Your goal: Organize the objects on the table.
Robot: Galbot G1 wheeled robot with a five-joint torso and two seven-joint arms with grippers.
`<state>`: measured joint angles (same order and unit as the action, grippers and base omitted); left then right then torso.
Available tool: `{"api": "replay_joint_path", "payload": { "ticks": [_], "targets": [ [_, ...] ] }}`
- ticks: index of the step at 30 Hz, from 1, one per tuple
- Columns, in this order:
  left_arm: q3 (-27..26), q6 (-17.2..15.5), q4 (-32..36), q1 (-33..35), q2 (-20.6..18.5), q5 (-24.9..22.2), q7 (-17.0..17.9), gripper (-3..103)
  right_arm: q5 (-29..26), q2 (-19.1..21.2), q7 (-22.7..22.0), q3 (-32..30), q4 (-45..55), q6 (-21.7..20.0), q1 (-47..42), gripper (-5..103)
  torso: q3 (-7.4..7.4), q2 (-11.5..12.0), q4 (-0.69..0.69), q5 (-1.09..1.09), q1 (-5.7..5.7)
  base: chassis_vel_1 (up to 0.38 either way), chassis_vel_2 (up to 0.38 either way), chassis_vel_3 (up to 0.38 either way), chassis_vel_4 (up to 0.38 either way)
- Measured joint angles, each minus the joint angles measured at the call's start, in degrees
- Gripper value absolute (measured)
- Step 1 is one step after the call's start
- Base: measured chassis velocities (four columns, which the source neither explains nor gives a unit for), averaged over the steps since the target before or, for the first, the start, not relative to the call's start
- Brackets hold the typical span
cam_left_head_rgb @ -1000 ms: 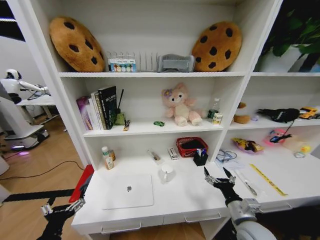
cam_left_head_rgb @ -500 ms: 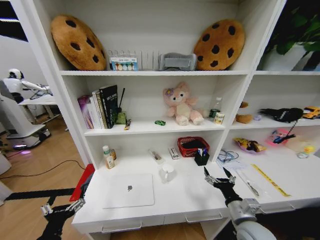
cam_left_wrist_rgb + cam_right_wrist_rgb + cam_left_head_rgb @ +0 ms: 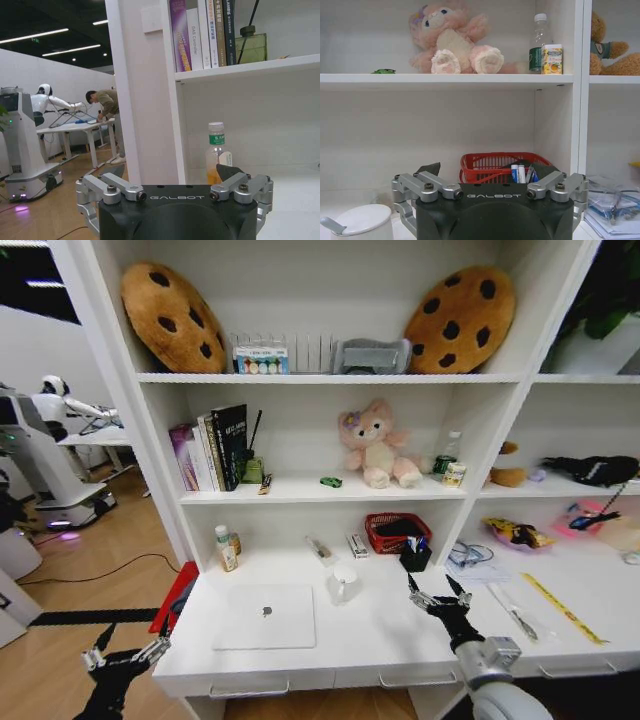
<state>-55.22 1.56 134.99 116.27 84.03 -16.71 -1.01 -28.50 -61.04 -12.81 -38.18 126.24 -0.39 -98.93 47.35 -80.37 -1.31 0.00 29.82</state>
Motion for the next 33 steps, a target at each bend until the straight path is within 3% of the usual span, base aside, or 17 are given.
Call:
{"api": "replay_joint_path", "payload": {
  "ticks": [25,33],
  "targets": [
    [0.0,0.0,0.0,0.0,0.0,0.0,0.0,100,0.0,0.0,0.0,0.0,0.0,0.0,0.0,100,0.26,-0.5,0.00,0.00,0.22,0.000,0.000,0.000,0.000],
    [0.0,0.0,0.0,0.0,0.0,0.0,0.0,100,0.0,0.0,0.0,0.0,0.0,0.0,0.0,100,1.97,-3.7,0.00,0.00,1.67,0.000,0.000,0.000,0.000]
  ]
}}
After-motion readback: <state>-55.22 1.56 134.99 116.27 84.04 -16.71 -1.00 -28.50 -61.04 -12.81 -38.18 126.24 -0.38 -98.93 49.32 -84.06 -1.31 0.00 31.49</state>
